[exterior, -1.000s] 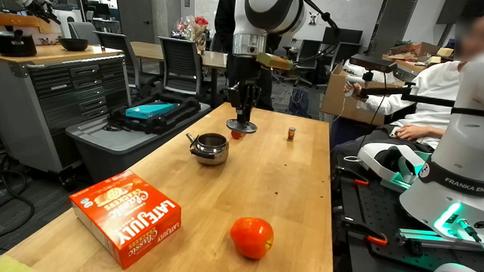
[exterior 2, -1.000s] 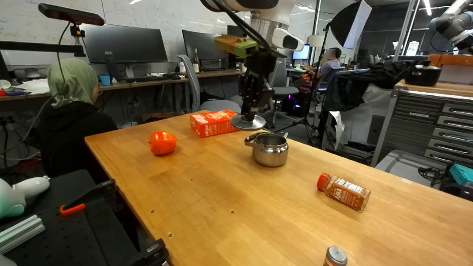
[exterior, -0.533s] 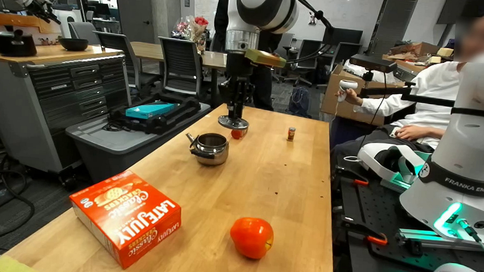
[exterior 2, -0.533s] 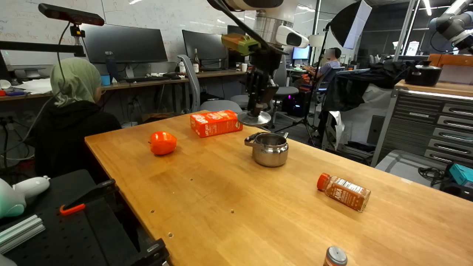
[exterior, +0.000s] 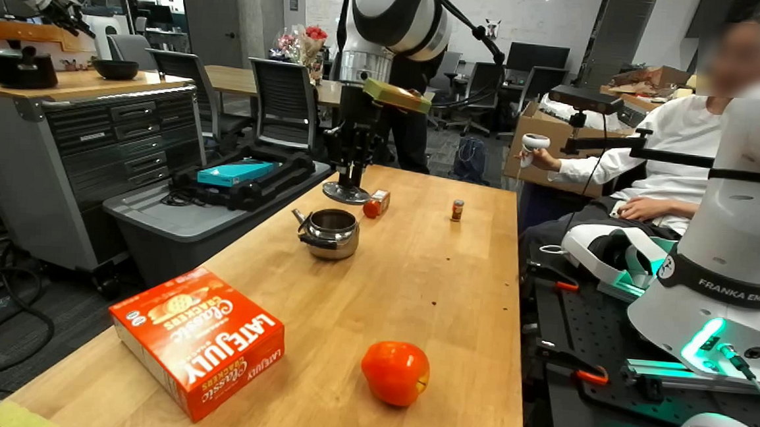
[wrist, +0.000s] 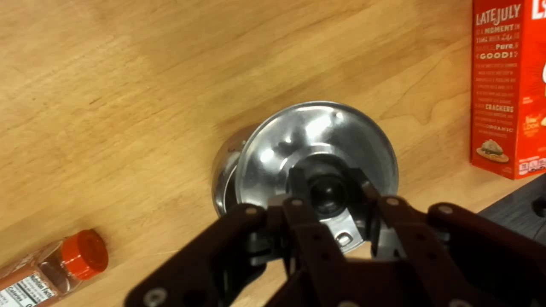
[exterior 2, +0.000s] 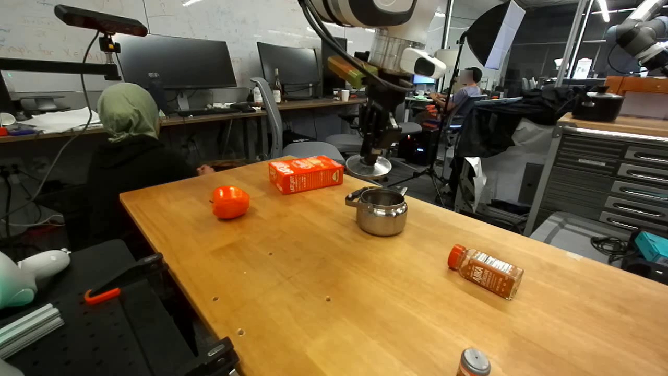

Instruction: Put the lid on the metal tea pot

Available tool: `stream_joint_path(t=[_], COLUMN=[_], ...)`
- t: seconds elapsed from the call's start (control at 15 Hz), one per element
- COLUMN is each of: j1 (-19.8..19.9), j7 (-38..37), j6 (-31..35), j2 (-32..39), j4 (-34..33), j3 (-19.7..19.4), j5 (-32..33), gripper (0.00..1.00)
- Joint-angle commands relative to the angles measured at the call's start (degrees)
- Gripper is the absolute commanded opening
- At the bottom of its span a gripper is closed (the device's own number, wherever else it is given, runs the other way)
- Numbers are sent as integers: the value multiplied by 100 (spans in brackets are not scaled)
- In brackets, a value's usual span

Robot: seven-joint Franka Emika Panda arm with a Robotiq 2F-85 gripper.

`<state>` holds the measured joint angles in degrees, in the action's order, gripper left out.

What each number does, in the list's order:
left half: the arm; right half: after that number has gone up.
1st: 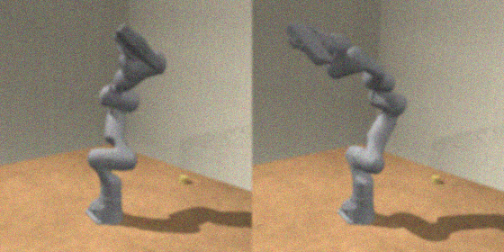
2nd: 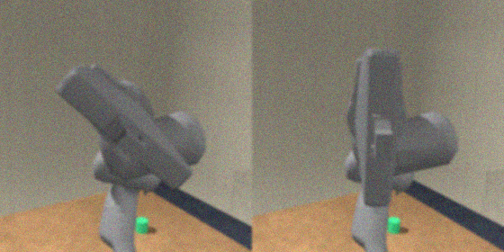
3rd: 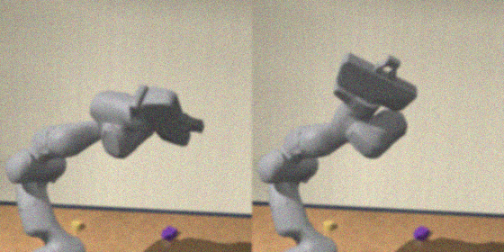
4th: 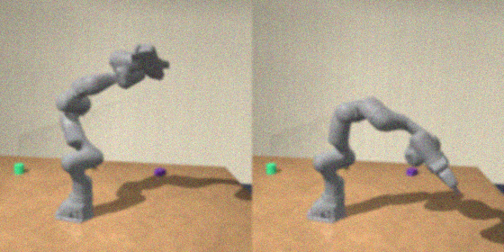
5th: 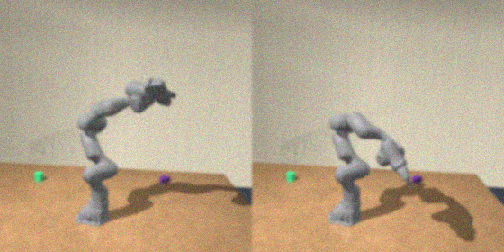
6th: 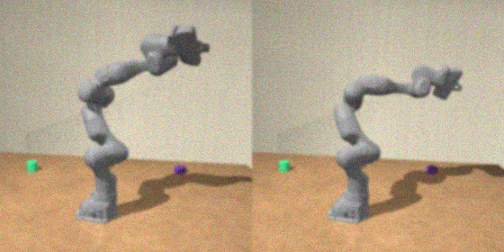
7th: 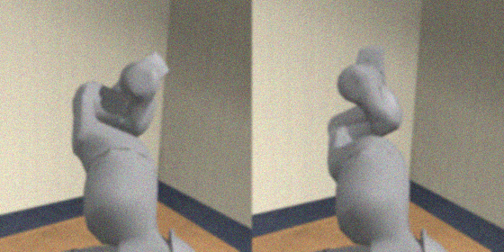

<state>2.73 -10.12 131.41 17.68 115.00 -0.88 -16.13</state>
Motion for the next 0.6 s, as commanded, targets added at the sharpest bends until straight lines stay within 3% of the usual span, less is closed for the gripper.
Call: stream_joint_path(t=[0.0,0.53], j1=[40,54], j7=[-80,-251], j6=[97,71], j2=[398,933], j4=[-468,-910], j3=[-15,-49], j5=[-139,-67], gripper=[7,7])
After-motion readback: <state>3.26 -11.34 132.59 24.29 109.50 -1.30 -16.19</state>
